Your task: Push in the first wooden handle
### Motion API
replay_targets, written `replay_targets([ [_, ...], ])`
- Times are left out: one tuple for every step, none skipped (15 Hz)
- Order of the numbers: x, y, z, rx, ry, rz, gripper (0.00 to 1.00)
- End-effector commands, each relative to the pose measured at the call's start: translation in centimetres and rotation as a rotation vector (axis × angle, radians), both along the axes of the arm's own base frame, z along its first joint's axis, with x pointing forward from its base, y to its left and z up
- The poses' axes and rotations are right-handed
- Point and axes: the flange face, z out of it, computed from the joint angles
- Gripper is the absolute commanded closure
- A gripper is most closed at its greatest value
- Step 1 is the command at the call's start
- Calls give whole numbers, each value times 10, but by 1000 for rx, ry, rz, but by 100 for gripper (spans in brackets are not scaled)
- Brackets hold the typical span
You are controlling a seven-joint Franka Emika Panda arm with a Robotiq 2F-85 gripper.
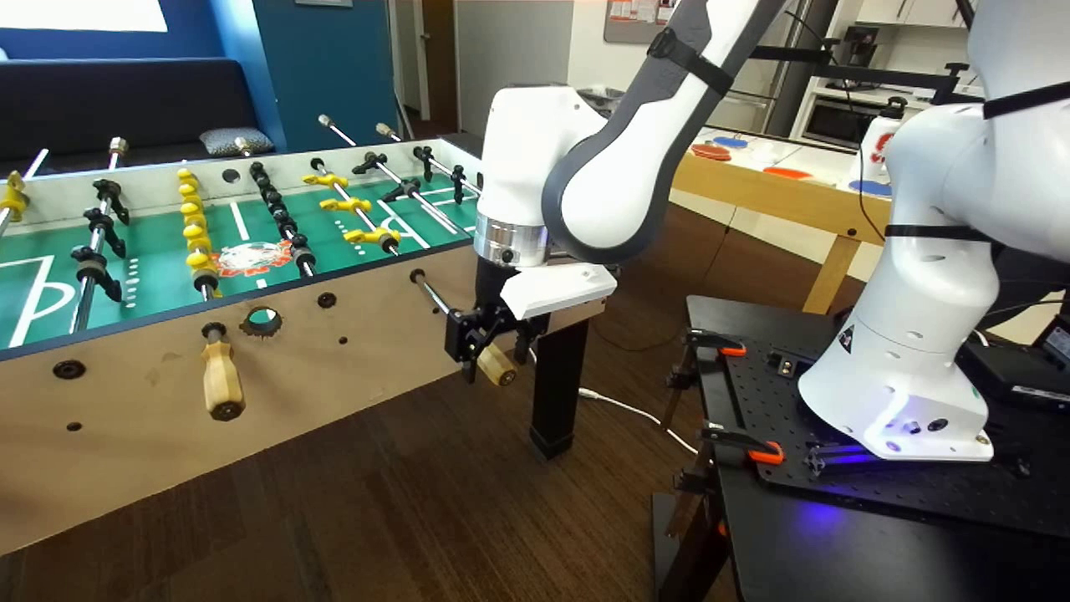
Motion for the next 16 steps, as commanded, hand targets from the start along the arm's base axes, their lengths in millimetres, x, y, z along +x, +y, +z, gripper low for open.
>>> replay_targets([
  [8, 2, -3, -6, 0, -22, 44],
  [9, 2, -3, -6, 0, -23, 51],
  [10, 2, -3, -6, -1, -23, 59],
  [11, 2, -2, -6, -3, -23, 66],
  [11, 1, -1, -7, 0, -22, 74],
  [11, -2, -1, -14, -1, -23, 81],
  [12, -4, 1, -18, -1, -40, 85],
  [14, -7, 2, -24, -4, -44, 85],
  [16, -10, 4, -28, -9, -49, 85],
  [18, -12, 7, -31, -9, -53, 85],
  [20, -16, 9, -35, -14, -59, 85],
  [23, -20, 11, -37, -18, -62, 85],
  [26, -24, 12, -38, -20, -65, 85],
  [30, -29, 13, -36, -21, -69, 85],
  [34, -34, 14, -36, -22, -74, 85],
  [38, -38, 14, -36, -24, -77, 85],
])
